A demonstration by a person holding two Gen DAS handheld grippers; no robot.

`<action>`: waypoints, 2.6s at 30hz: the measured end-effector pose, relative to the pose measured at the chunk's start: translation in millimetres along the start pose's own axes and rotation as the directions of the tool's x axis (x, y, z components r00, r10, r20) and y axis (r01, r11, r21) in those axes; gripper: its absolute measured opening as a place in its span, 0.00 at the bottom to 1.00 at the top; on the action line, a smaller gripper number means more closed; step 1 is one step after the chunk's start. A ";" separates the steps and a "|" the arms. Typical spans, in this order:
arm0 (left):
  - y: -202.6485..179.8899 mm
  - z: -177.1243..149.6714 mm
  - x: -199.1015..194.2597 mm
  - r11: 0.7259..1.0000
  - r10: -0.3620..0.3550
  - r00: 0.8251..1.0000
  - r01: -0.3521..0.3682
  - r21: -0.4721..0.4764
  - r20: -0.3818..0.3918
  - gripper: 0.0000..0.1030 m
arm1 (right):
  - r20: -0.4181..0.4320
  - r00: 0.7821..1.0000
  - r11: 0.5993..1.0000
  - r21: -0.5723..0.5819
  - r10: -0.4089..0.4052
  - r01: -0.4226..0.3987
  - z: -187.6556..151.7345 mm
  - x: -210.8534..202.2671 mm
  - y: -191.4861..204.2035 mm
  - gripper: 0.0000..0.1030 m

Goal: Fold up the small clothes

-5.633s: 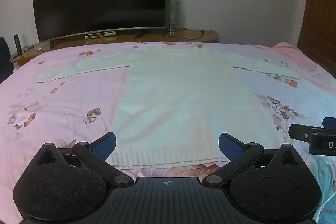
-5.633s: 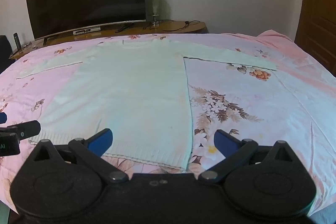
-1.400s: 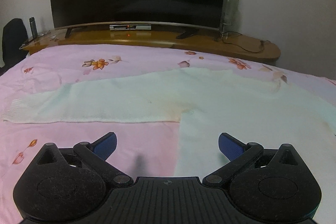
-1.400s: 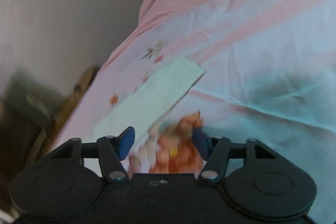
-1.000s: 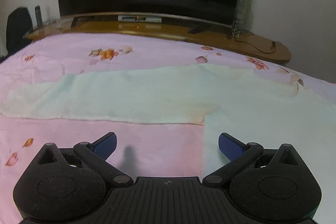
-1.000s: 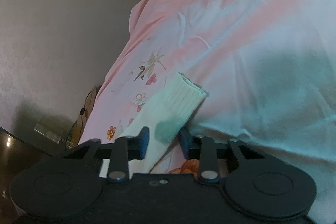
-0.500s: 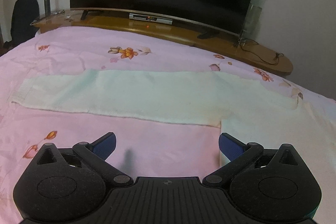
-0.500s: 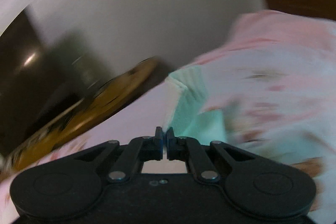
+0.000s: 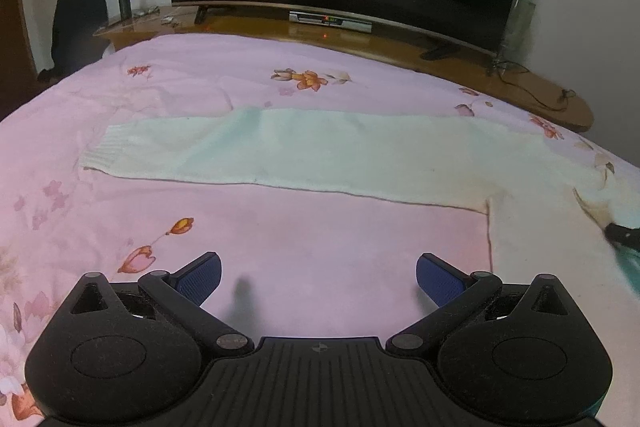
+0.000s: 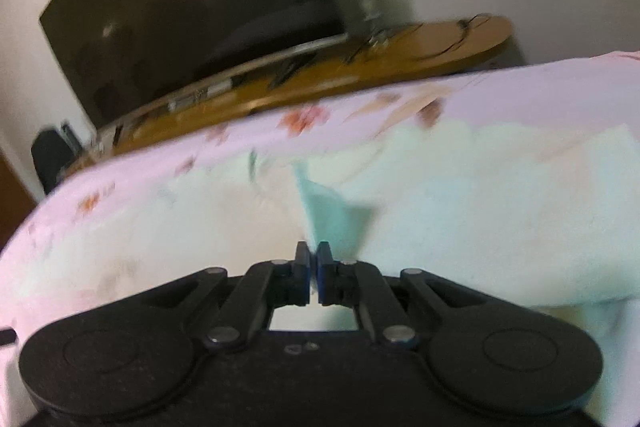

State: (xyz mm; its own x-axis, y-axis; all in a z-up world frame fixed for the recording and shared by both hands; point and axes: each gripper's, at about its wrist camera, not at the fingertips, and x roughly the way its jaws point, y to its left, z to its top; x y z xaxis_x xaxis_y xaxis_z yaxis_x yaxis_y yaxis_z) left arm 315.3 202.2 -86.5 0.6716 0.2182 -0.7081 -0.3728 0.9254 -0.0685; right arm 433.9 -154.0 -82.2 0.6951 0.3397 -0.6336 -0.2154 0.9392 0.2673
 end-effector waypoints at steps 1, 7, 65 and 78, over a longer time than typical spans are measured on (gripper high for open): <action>-3.1 0.9 0.1 1.000 -0.012 1.000 0.012 0.001 0.002 1.00 | 0.009 1.000 1.000 -0.031 -0.004 0.004 -3.3 -0.4 7.0 0.21; -62.4 15.3 8.5 0.985 -0.165 0.986 0.165 0.049 0.000 0.59 | 0.134 0.991 0.996 -0.076 -0.026 0.036 -13.9 -59.7 1.8 0.30; -119.7 38.5 112.7 0.931 -0.361 0.928 0.354 -0.085 -0.092 0.03 | 0.177 0.971 0.965 0.235 -0.162 0.118 -26.3 -100.5 -131.7 0.33; -120.3 32.6 109.3 0.939 -0.340 0.938 0.334 -0.083 -0.066 0.04 | 0.144 0.976 0.978 0.148 -0.166 0.145 -9.4 -75.5 -137.2 0.31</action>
State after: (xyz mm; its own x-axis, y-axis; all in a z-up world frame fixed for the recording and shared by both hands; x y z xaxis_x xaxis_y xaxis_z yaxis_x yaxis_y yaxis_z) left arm 454.5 124.8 -132.7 0.7147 -0.1298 -0.6873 -0.1792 0.9158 -0.3594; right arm 404.5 -308.1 -77.9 0.8125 0.1684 -0.5580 -0.0086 0.9607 0.2775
